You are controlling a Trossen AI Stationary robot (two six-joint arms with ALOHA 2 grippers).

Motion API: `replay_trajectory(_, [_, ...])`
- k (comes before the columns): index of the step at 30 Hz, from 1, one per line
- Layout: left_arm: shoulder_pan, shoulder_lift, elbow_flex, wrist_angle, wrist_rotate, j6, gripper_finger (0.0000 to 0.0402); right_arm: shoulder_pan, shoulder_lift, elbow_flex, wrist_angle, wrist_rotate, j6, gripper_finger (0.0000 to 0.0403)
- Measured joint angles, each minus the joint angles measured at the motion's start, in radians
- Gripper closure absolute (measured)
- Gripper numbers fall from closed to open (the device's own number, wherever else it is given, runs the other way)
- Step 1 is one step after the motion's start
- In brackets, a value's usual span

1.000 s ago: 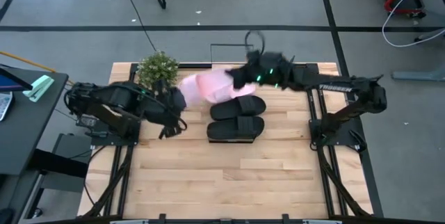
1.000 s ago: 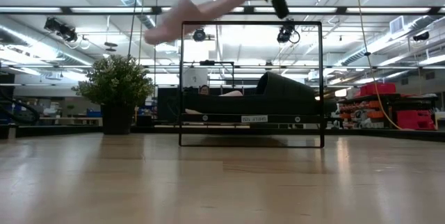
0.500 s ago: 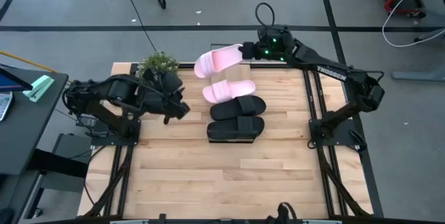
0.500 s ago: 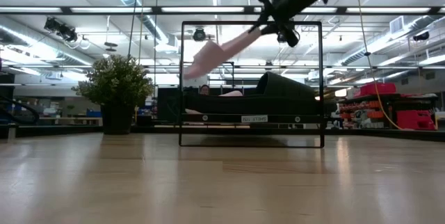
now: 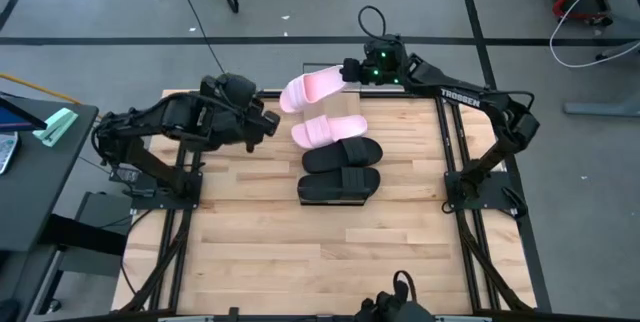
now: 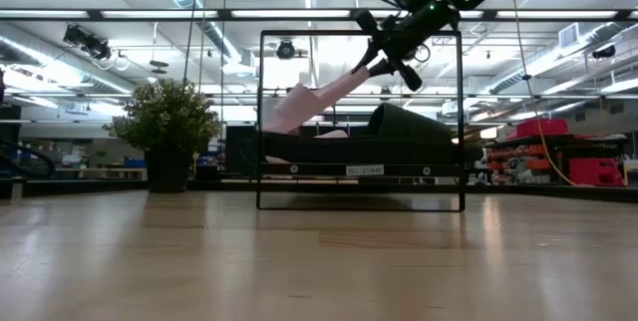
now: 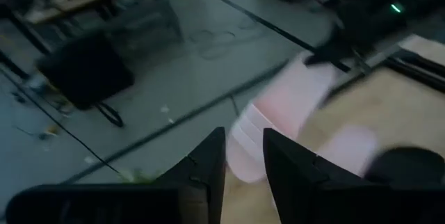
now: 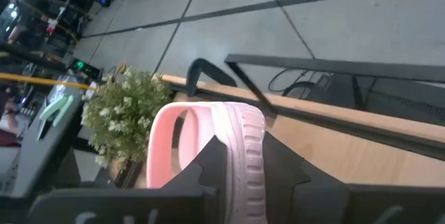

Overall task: Pick and place slides into the shelf
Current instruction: Put the pink slipper on the shelf

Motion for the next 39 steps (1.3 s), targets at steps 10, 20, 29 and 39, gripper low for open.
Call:
replay_trajectory(10, [0.059, 0.0, 0.0, 0.188, 0.012, 0.27, 0.0326, -0.02, 0.0, 0.0, 0.0, 0.055, 0.038, 0.0343])
replay_trajectory(20, [0.139, 0.001, 0.0, 0.607, 0.347, 0.608, 0.037, 0.004, 0.0, -0.078, 0.056, 0.091, 0.145, 0.0343])
replay_trajectory(29, [0.237, 0.0, -0.059, 0.791, 0.638, 0.634, 0.039, -0.015, 0.0, -0.198, 0.141, 0.079, 0.202, 0.0343])
replay_trajectory(39, [0.247, 0.003, -0.209, 0.938, 0.742, 0.617, 0.0386, -0.056, 0.0, -0.246, 0.152, 0.05, 0.203, 0.0344])
